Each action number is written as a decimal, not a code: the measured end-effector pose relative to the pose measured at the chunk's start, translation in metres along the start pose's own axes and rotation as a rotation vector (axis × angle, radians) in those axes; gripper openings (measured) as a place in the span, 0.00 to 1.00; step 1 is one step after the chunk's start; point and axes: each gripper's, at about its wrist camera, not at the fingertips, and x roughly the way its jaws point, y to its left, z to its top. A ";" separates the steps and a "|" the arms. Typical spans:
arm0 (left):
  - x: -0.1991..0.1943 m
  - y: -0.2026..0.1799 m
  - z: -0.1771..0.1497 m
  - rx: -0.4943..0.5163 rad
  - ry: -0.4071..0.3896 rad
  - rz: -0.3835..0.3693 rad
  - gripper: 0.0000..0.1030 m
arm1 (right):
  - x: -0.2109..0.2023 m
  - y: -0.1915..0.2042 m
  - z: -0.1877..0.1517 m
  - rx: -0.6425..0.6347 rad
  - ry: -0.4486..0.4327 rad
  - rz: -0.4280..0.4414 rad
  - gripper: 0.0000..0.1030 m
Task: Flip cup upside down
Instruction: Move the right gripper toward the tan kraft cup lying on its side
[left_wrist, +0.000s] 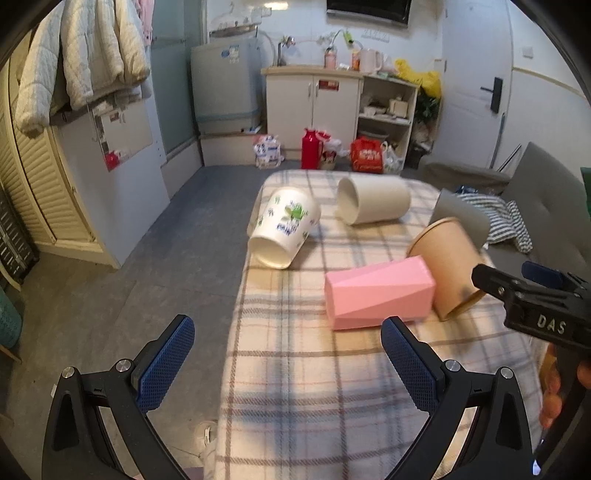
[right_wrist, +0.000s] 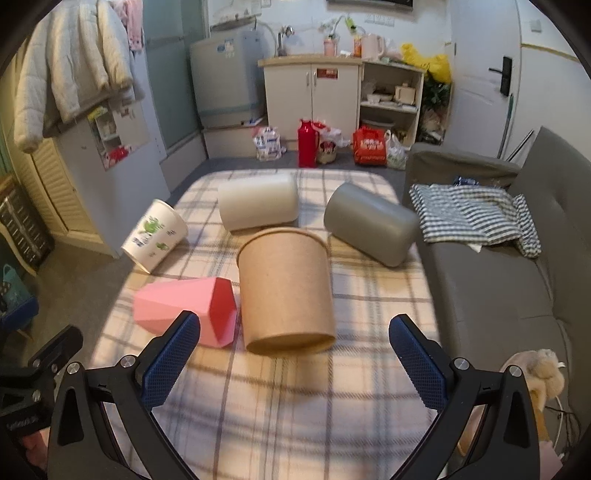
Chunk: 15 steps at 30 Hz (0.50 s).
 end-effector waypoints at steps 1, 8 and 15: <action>0.003 0.000 -0.001 0.000 0.007 0.001 1.00 | 0.008 -0.001 0.000 0.002 0.009 -0.001 0.99; 0.029 -0.007 -0.010 0.014 0.068 0.000 1.00 | 0.045 -0.008 -0.007 0.012 0.088 0.028 0.89; 0.026 -0.015 -0.014 0.045 0.073 0.001 1.00 | 0.046 -0.007 -0.010 0.014 0.106 0.057 0.74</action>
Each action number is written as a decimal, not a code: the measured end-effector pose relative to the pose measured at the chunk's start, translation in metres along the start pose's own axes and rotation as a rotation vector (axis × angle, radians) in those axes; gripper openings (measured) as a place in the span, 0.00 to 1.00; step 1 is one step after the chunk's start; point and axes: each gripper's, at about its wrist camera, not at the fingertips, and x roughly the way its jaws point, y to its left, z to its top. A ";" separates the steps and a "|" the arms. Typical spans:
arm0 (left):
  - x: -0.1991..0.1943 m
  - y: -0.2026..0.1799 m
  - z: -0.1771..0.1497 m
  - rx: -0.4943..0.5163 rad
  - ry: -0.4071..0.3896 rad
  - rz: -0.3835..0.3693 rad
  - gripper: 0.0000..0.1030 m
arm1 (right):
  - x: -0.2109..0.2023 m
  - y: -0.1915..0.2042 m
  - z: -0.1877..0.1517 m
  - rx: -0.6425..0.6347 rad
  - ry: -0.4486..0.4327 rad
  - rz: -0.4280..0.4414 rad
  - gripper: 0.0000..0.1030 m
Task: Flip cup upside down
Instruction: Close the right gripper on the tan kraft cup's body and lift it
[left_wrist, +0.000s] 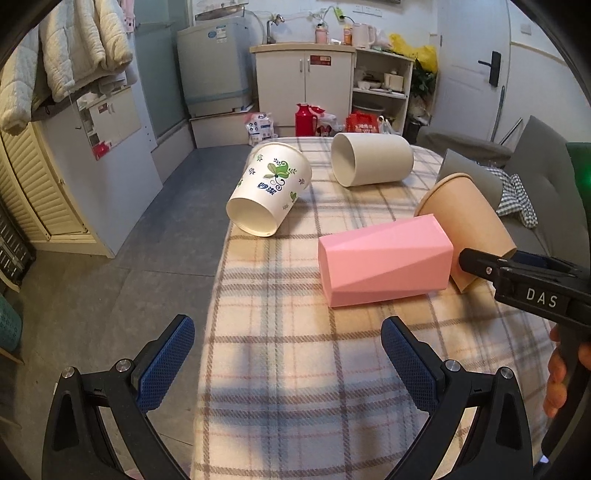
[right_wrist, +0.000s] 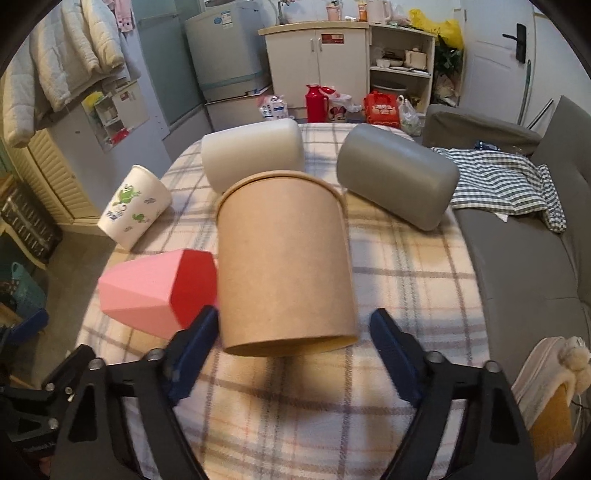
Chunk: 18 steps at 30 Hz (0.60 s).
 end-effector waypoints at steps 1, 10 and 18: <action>-0.002 0.000 0.000 -0.008 0.000 -0.004 1.00 | -0.002 0.003 -0.001 -0.010 0.003 -0.011 0.74; -0.042 0.005 -0.009 -0.046 -0.038 -0.016 1.00 | -0.049 0.016 -0.034 -0.036 0.002 -0.045 0.74; -0.080 0.004 -0.026 -0.036 -0.068 -0.008 1.00 | -0.083 0.035 -0.084 -0.073 0.038 -0.048 0.74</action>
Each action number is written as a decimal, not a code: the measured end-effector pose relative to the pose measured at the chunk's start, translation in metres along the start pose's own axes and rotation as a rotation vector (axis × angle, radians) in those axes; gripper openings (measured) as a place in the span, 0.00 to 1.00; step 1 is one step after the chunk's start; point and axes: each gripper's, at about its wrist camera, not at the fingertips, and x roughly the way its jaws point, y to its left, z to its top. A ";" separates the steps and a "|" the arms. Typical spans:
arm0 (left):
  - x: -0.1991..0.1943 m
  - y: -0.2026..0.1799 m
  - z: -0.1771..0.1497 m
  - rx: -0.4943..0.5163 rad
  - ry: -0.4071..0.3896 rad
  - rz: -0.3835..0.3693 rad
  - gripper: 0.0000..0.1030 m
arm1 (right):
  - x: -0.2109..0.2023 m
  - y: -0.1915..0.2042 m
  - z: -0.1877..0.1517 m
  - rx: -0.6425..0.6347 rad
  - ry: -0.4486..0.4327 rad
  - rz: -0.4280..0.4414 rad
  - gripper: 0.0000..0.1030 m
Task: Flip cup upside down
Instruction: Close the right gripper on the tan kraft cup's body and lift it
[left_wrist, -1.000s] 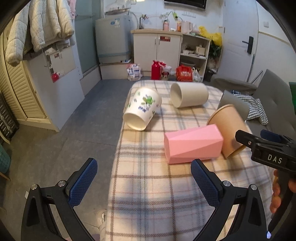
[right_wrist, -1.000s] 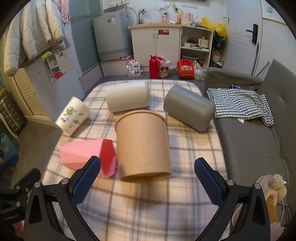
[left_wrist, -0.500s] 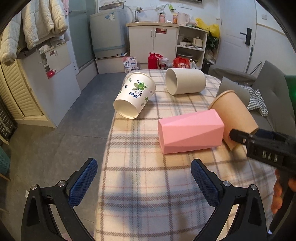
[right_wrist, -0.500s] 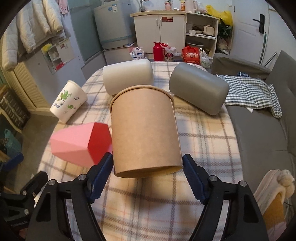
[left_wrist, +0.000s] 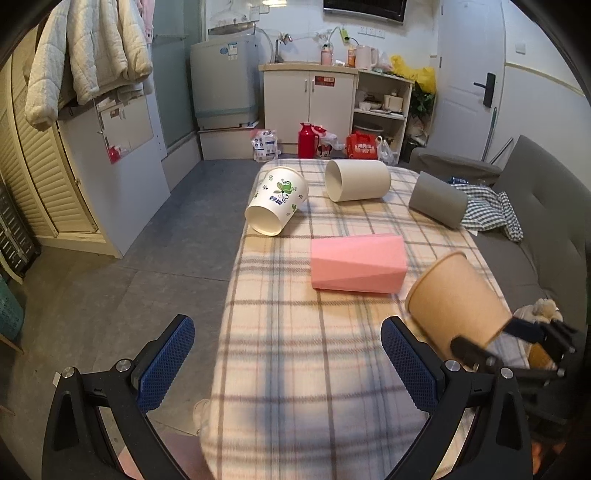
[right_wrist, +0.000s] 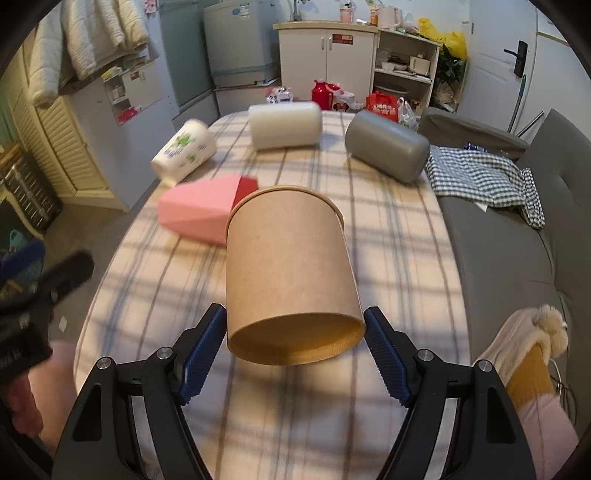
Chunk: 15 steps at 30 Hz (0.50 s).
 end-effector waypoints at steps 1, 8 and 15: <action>-0.003 -0.001 -0.001 0.003 -0.002 0.001 1.00 | -0.003 0.001 -0.005 0.000 0.006 -0.001 0.74; -0.017 -0.006 -0.006 0.016 -0.011 -0.002 1.00 | -0.010 0.011 -0.025 0.009 0.038 0.026 0.74; -0.022 -0.012 -0.007 0.034 -0.011 0.001 1.00 | -0.012 0.011 -0.026 0.019 0.028 0.060 0.81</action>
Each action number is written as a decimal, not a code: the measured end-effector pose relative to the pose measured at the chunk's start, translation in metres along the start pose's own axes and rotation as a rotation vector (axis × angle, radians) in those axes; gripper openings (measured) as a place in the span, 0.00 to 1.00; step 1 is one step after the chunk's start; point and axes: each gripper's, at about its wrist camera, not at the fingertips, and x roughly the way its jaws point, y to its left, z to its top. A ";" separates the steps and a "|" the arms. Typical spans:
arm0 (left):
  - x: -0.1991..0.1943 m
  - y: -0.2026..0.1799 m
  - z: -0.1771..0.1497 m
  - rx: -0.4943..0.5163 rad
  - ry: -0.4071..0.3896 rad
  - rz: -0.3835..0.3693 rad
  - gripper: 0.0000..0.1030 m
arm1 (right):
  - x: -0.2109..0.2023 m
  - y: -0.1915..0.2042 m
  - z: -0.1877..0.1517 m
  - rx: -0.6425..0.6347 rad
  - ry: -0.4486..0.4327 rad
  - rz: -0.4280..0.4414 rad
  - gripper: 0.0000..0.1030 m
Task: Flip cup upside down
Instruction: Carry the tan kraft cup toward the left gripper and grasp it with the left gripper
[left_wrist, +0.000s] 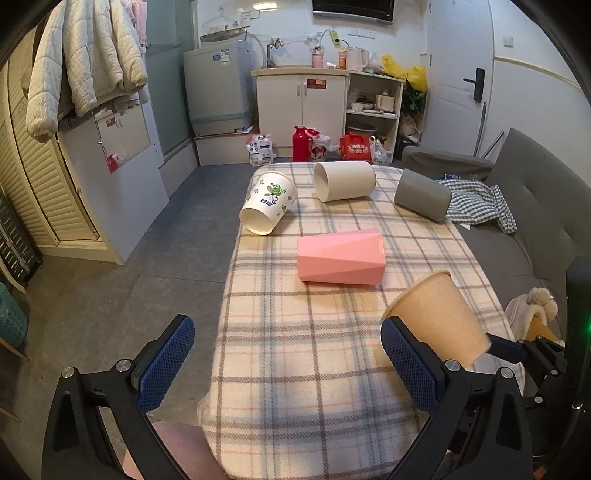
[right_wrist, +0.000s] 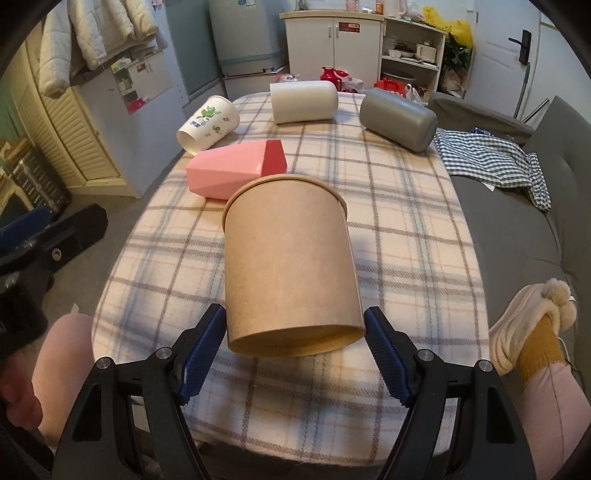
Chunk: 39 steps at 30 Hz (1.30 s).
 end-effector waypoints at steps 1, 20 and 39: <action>-0.001 0.000 0.001 -0.002 0.000 0.002 1.00 | -0.002 0.000 0.000 0.000 -0.008 0.003 0.85; 0.001 -0.055 0.002 -0.028 0.003 -0.041 1.00 | -0.082 -0.097 0.044 0.186 -0.232 -0.203 0.86; 0.051 -0.132 -0.041 0.051 0.175 -0.162 0.99 | -0.063 -0.126 0.039 0.243 -0.167 -0.199 0.86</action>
